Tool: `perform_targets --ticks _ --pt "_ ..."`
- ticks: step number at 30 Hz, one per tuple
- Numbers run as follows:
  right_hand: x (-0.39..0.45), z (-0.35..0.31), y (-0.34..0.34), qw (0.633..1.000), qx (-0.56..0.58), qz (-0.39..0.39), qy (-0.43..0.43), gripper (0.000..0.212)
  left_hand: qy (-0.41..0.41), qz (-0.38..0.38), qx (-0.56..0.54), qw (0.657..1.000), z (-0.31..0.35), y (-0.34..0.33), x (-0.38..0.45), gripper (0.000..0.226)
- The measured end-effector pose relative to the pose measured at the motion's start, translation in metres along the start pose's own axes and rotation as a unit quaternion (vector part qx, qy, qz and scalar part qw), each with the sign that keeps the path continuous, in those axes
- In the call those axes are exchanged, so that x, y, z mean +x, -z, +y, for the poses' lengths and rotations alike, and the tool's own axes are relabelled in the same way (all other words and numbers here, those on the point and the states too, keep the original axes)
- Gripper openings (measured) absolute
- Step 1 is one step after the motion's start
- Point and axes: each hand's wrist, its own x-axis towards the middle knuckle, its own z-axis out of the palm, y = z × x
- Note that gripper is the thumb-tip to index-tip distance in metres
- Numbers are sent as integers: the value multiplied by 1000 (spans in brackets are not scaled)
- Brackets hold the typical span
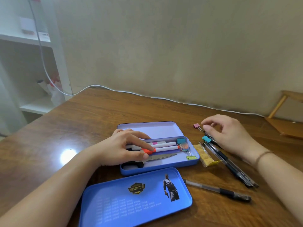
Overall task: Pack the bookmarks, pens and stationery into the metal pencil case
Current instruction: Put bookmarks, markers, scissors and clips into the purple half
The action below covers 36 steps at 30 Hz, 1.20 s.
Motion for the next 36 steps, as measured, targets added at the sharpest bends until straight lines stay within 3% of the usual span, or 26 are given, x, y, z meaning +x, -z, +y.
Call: perform_targets --ticks 3,5,7,11,16,23,29,36 --pt "28 18 -14 980 -133 -81 -123 31 2 3 3 1000 -1 0 0 36" --pt "41 22 -27 972 -130 -121 -155 40 7 -3 7 1000 -1 1 -1 37" --pt "49 25 -39 965 -161 -141 -153 35 12 -3 8 1000 1 2 -1 38" --pt "55 20 -41 966 -183 -104 -150 12 19 0 3 1000 1 2 -2 31" --pt "43 0 -15 989 -48 -3 -143 15 14 -3 8 1000 1 2 -1 42" --pt "6 -36 -8 979 110 -3 -171 19 13 -3 11 1000 3 2 -2 41" --pt "-20 -53 -28 983 12 -39 -179 22 20 2 10 1000 5 1 -4 24" --pt "-24 -65 -22 985 -102 -31 -133 19 21 3 12 1000 6 1 -4 24"
